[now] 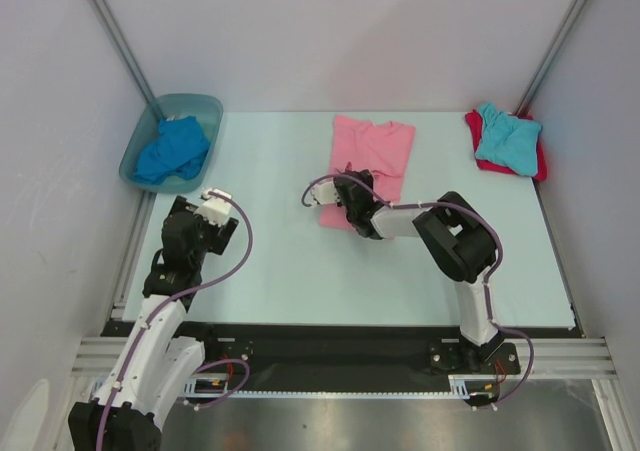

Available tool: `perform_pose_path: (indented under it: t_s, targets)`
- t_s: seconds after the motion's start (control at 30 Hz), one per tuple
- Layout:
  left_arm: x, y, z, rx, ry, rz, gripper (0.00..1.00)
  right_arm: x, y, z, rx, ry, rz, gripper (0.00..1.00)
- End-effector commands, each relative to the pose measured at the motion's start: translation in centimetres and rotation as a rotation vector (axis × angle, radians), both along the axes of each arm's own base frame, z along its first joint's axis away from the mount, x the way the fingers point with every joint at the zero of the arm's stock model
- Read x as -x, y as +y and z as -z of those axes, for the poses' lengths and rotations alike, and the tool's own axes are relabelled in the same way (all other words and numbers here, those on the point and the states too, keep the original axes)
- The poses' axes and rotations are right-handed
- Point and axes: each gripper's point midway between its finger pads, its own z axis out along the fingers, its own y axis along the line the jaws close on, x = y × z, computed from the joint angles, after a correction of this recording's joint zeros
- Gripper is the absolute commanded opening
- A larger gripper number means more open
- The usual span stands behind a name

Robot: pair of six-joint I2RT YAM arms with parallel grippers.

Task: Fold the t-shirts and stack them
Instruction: Fold the tshirt

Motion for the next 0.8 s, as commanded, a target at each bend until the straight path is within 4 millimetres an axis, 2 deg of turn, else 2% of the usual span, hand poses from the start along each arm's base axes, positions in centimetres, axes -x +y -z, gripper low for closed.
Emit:
perform_pose_path:
  t_s: [0.0,0.03,0.07,0.1,0.17,0.2,0.27,0.3,0.37,0.4,0.5,0.53,0.6,0.63,0.67,0.7,0.77]
  targets:
    - [-0.4,0.0,-0.7,0.006,-0.038,-0.004,1.00,-1.8,0.6,-1.9,-0.039,-0.077,0.010,0.29]
    - [-0.4,0.0,-0.6,0.005,-0.036,-0.004,1.00,-2.0,0.6,-2.5,-0.050,-0.099,0.015,0.40]
    - [-0.4,-0.1,-0.6,0.004,-0.037,-0.001,1.00,-2.3,0.6,-2.4,-0.047,-0.116,0.017,0.57]
    - [-0.4,0.0,-0.6,0.005,-0.035,-0.004,1.00,-2.9,0.6,-3.5,-0.073,-0.170,0.037,0.64]
    - [-0.4,-0.1,-0.8,0.008,-0.040,-0.001,1.00,-3.7,0.4,-4.3,-0.090,-0.235,0.063,0.70]
    - [-0.3,-0.1,-0.6,0.008,-0.037,0.000,1.00,-4.1,0.5,-6.6,-0.128,-0.330,0.069,0.72]
    - [-0.3,-0.1,-0.6,0.009,-0.037,0.002,1.00,-4.2,0.2,-8.0,-0.145,-0.406,0.086,0.74]
    - [-0.3,-0.1,-0.7,0.009,-0.037,0.002,1.00,-4.2,-0.1,-9.5,-0.155,-0.477,0.096,0.75]
    - [-0.3,-0.2,-0.8,0.010,-0.038,0.003,1.00,-4.0,-0.3,-10.8,-0.171,-0.533,0.109,0.76]
    - [-0.3,-0.2,-0.7,0.013,-0.037,0.002,1.00,-3.8,-0.8,-12.0,-0.193,-0.569,0.122,0.76]
    - [-0.3,-0.2,-0.8,0.012,-0.041,0.002,1.00,-2.5,-1.1,-12.0,-0.197,-0.545,0.122,0.74]
    - [-0.2,-0.3,-0.7,0.011,-0.038,0.007,1.00,-1.6,-1.4,-12.1,-0.243,-0.521,0.121,0.72]
    - [-0.3,-0.2,-0.8,0.013,-0.040,0.005,1.00,-0.4,-1.1,-9.7,-0.228,-0.366,0.115,0.53]
    - [-0.3,-0.3,-0.8,0.015,-0.041,0.008,1.00,0.8,-0.4,-10.7,-0.361,-0.328,0.114,0.39]
    - [-0.3,-0.3,-0.9,0.015,-0.044,0.008,1.00,2.0,-0.2,-8.0,-0.323,-0.175,0.120,0.10]
    - [-0.3,-0.3,-0.9,0.015,-0.043,0.008,1.00,2.7,0.7,-7.2,-0.361,-0.084,0.093,0.00]
    - [-0.3,-0.3,-1.0,0.016,-0.049,0.008,1.00,5.0,1.3,-6.4,-0.466,0.118,0.124,0.00]
